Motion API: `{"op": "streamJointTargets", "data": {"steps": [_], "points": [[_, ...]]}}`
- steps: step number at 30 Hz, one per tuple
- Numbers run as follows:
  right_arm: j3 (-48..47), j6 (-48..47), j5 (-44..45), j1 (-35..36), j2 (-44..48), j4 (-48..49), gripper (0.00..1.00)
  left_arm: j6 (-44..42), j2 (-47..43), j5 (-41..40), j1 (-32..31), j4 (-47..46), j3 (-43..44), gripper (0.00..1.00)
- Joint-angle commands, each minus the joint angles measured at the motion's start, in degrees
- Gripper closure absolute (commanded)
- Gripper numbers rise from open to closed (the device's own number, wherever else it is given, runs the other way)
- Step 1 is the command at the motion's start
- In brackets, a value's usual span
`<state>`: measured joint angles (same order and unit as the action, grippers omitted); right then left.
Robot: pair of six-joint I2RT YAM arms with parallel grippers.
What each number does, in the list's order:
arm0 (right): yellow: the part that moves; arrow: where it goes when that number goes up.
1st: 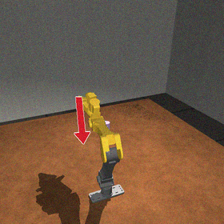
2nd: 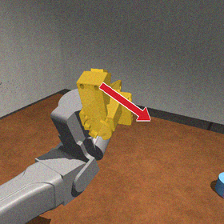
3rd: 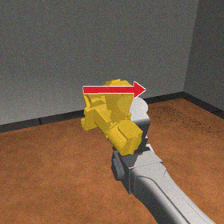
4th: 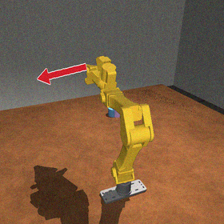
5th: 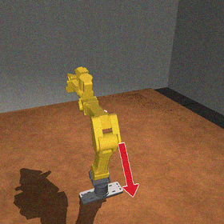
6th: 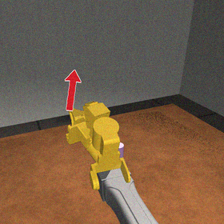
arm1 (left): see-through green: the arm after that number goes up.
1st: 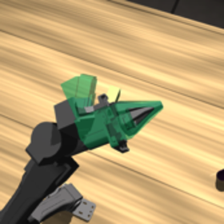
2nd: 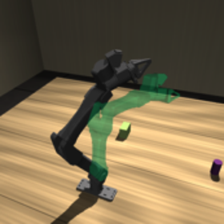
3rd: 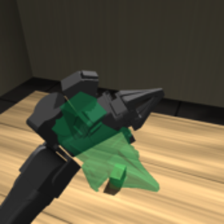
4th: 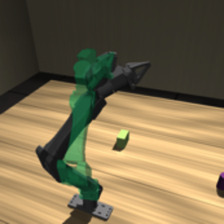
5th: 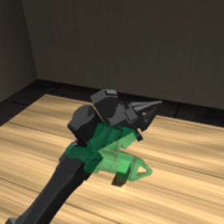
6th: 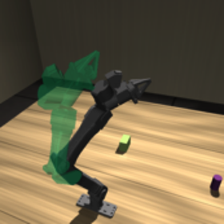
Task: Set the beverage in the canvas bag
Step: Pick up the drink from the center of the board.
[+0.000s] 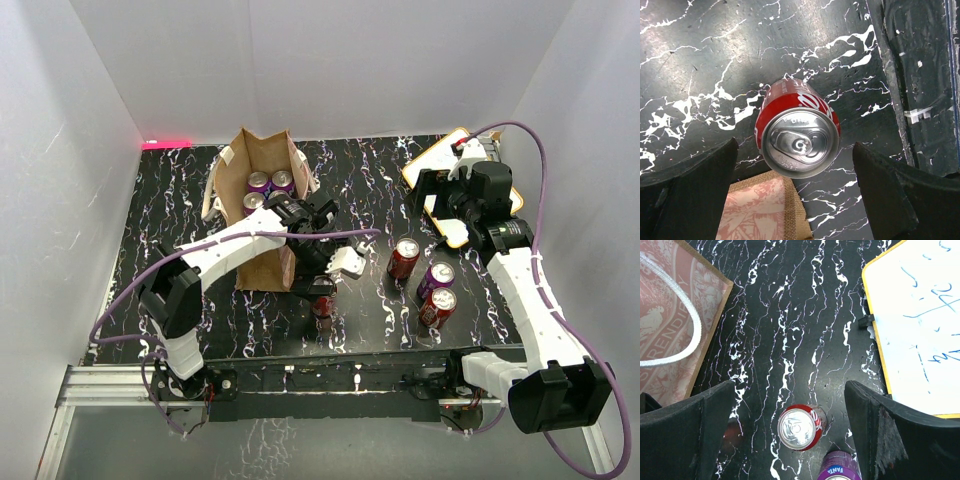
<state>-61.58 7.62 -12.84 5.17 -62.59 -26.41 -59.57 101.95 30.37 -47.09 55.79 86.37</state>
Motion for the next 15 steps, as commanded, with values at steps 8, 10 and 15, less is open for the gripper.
{"op": "streamJointTargets", "data": {"steps": [8, 10, 15], "points": [[0.1, 0.3, -1.4, -0.6, 0.1, 2.7, 0.05, -0.7, -0.2, 0.8, -0.8, -2.6, -4.4, 0.04], [0.2, 0.4, -1.5, -0.7, 0.2, 2.7, 0.05, -0.3, 0.0, 0.7, -0.9, -3.3, -4.7, 0.06], [0.5, 0.4, -1.5, -0.8, 0.8, 2.7, 0.05, 0.6, 1.0, 0.3, -1.2, -4.9, -4.3, 0.06]]}}
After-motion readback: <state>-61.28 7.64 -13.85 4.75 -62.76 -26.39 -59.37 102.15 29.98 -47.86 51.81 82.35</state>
